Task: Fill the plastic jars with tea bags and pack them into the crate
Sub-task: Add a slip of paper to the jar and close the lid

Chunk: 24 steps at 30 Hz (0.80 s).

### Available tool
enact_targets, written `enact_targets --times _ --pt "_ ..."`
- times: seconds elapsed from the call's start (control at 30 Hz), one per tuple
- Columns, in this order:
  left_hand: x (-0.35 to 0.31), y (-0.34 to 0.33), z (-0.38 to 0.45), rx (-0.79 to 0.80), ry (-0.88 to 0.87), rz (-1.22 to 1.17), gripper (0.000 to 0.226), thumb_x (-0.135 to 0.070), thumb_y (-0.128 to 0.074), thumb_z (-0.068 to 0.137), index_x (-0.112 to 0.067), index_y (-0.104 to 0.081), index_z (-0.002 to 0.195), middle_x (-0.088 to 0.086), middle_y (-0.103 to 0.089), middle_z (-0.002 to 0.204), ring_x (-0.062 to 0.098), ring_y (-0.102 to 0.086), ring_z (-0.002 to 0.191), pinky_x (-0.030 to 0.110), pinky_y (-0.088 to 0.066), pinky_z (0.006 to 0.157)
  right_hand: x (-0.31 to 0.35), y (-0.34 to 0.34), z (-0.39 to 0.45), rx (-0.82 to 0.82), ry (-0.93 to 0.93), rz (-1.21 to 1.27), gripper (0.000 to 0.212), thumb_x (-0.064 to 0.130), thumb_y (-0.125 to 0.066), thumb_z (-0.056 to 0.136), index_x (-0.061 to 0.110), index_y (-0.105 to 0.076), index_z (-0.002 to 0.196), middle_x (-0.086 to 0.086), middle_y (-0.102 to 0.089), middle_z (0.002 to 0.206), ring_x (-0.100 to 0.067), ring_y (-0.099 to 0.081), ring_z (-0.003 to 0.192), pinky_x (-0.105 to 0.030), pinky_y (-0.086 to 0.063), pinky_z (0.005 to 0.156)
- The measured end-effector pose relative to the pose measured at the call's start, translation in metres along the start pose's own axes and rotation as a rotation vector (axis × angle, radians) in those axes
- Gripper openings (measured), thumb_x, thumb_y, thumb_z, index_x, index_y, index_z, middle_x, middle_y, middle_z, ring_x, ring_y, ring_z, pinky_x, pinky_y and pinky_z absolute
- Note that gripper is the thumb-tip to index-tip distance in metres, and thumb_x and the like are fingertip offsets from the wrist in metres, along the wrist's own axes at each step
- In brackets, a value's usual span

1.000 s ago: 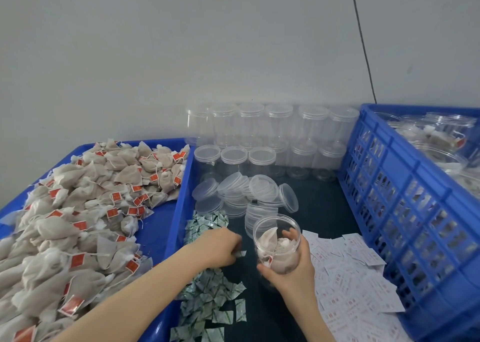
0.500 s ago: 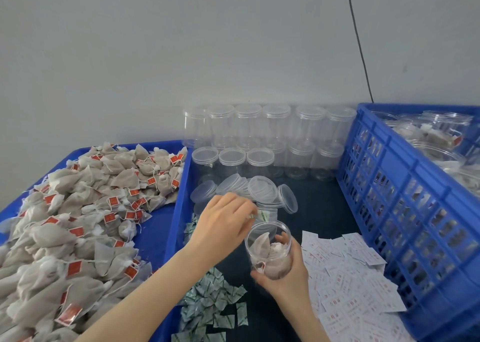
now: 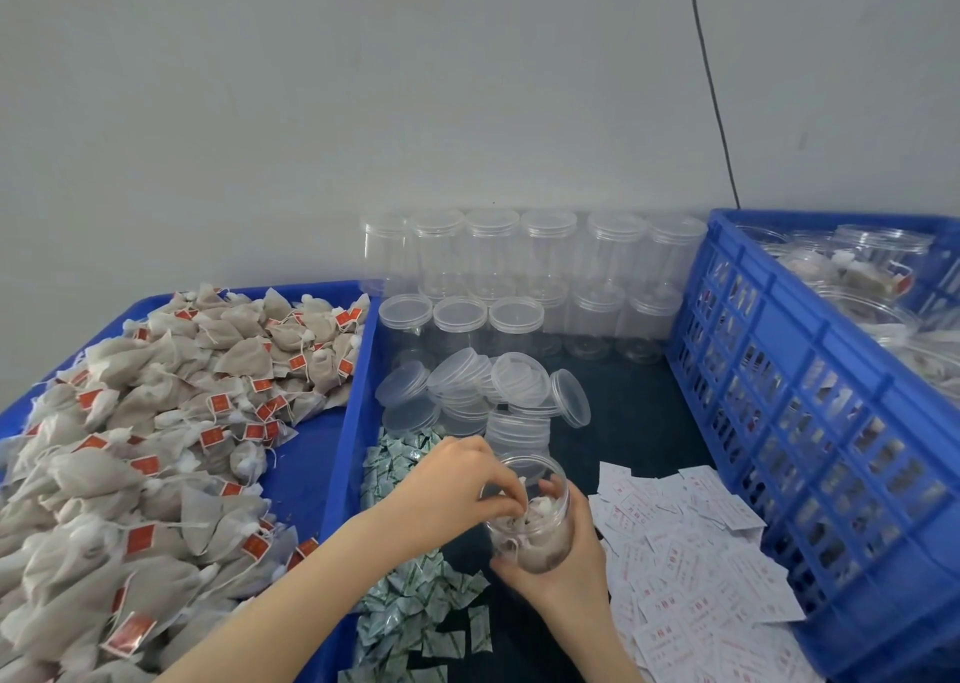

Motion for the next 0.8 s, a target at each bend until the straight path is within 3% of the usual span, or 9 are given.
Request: enact_targets --times 0.1,0.23,0.37,0.47,0.53,0.63,0.7,0.8 --pt "0.002 0.001 -0.001 -0.023 0.0 -0.03 0.015 -0.038 -0.063 0.088 -0.035 -0.074 0.097 -0.015 -0.062 0.082 -0.002 -0.044 0.087 0.018 -0.033 0.079 0.0 -0.001 0.004 0.004 -0.009 0.0 0.09 0.028 -0.089 0.044 0.043 -0.047 0.121 0.014 -0.066 0.112 -0.009 -0.069 0.098 -0.035 -0.059 0.08" --pt "0.001 0.002 -0.002 -0.063 -0.004 -0.074 0.014 -0.037 -0.063 0.088 -0.034 -0.073 0.097 -0.016 -0.064 0.086 -0.004 -0.046 0.09 0.012 -0.035 0.079 0.004 0.002 0.002 -0.009 -0.004 0.027 0.09 0.031 -0.091 0.041 0.052 -0.046 0.116 0.02 -0.066 0.111 -0.006 -0.07 0.096 -0.03 -0.058 0.077" --pt "0.009 0.018 -0.002 -0.233 0.082 -0.244 0.008 -0.029 -0.068 0.086 -0.033 -0.074 0.088 -0.022 -0.064 0.08 -0.002 -0.055 0.088 0.011 -0.042 0.075 0.01 0.011 -0.001 -0.008 0.0 0.079 0.091 0.033 -0.091 0.041 0.053 -0.047 0.119 0.023 -0.064 0.116 -0.004 -0.067 0.103 -0.031 -0.056 0.083" --pt "0.023 0.026 0.007 -0.347 0.215 -0.388 0.013 -0.024 -0.066 0.088 -0.035 -0.07 0.081 -0.027 -0.066 0.076 -0.011 -0.058 0.078 0.004 -0.041 0.069 0.017 0.022 -0.002 -0.007 0.017 0.103 0.092 0.036 -0.09 0.04 0.057 -0.046 0.119 0.03 -0.06 0.12 0.004 -0.061 0.109 -0.023 -0.051 0.088" --pt "0.029 0.019 0.016 -0.237 0.283 -0.29 0.01 -0.024 -0.061 0.092 -0.03 -0.069 0.09 -0.018 -0.068 0.084 -0.009 -0.059 0.079 0.007 -0.044 0.073 0.023 0.03 -0.003 -0.025 0.04 0.097 0.091 0.037 -0.089 0.041 0.059 -0.046 0.118 0.032 -0.059 0.119 0.009 -0.059 0.109 -0.015 -0.05 0.083" --pt "0.025 -0.022 0.029 0.251 0.179 0.281 0.021 -0.03 -0.053 0.092 -0.02 -0.063 0.107 0.0 -0.067 0.105 0.019 -0.062 0.097 0.033 -0.05 0.084 0.028 0.045 -0.002 -0.058 0.058 0.1 0.086 0.036 -0.088 0.04 0.059 -0.049 0.114 0.03 -0.061 0.117 0.008 -0.061 0.106 -0.007 -0.048 0.08" --pt "0.021 -0.052 0.03 0.495 0.161 0.425 0.029 -0.035 -0.053 0.09 -0.018 -0.061 0.112 0.007 -0.064 0.111 0.029 -0.062 0.1 0.037 -0.051 0.083 0.031 0.054 -0.003 -0.073 0.055 0.116 0.086 0.036 -0.089 0.039 0.058 -0.05 0.113 0.028 -0.062 0.117 0.004 -0.062 0.107 -0.014 -0.051 0.082" --pt "0.004 -0.077 0.054 0.541 0.104 0.417 0.028 -0.033 -0.048 0.093 -0.015 -0.061 0.11 0.009 -0.064 0.111 0.029 -0.061 0.1 0.038 -0.052 0.082 0.033 0.068 -0.003 -0.111 0.05 0.132 0.086 0.037 -0.087 0.038 0.056 -0.051 0.112 0.026 -0.064 0.115 0.0 -0.064 0.106 -0.022 -0.053 0.086"
Point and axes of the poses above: each hand's wrist, its own z-axis towards the middle knuckle, its own y-axis out of the back of the hand, x = y × z, the point moved 7 cm from there along z, towards the middle knuckle
